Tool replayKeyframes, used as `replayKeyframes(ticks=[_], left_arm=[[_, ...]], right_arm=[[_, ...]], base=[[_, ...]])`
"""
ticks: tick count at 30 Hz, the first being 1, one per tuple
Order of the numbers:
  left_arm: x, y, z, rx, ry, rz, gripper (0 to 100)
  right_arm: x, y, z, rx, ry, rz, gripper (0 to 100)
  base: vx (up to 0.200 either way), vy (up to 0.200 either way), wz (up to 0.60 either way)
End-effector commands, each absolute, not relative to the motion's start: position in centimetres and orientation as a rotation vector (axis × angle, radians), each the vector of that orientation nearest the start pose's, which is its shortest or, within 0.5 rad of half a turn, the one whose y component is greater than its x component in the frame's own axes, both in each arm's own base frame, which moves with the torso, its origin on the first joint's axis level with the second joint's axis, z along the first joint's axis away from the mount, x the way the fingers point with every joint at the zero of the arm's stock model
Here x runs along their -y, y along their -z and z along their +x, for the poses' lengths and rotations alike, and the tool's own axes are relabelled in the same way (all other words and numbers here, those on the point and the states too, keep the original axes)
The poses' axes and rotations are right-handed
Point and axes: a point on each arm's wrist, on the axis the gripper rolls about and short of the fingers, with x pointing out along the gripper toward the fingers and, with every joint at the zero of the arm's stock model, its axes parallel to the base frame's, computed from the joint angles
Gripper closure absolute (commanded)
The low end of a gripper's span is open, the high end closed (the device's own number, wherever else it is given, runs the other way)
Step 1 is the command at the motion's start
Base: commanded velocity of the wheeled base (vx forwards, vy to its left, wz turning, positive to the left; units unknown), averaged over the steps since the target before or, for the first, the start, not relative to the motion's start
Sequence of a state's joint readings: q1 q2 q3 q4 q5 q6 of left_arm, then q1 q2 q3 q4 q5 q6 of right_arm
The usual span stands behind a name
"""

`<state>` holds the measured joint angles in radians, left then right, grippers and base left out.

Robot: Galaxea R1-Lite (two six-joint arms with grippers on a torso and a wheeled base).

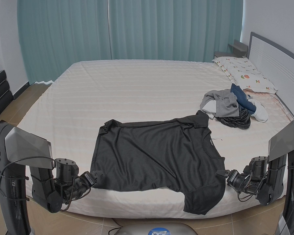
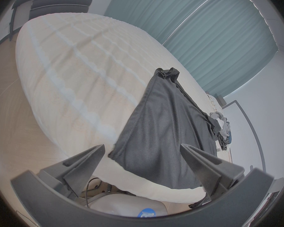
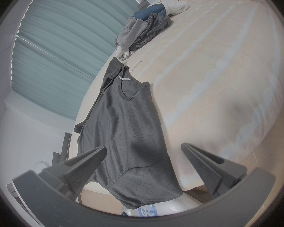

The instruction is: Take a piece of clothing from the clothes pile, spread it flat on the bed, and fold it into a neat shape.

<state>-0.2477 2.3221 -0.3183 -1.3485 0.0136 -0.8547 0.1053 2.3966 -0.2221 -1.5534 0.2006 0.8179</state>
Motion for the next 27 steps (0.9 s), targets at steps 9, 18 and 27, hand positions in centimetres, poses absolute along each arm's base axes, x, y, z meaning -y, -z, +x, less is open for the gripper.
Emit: replayKeyframes(ticks=[9, 18, 27], left_arm=[[7.6, 4.7, 28.2, -0.701, -0.064, -0.680, 0], [7.0, 5.1, 28.2, -0.697, -0.103, -0.653, 100], [5.4, 4.9, 27.1, -0.720, -0.145, -0.598, 100]], right_arm=[[-3.5, 4.4, 26.5, -0.709, -0.034, 0.804, 0], [-3.5, 4.2, 26.3, -0.705, -0.027, 0.789, 0], [-3.4, 4.4, 26.1, -0.715, -0.034, 0.744, 0]], base=[[0.000, 0.000, 0.00], [0.000, 0.000, 0.00], [0.000, 0.000, 0.00]])
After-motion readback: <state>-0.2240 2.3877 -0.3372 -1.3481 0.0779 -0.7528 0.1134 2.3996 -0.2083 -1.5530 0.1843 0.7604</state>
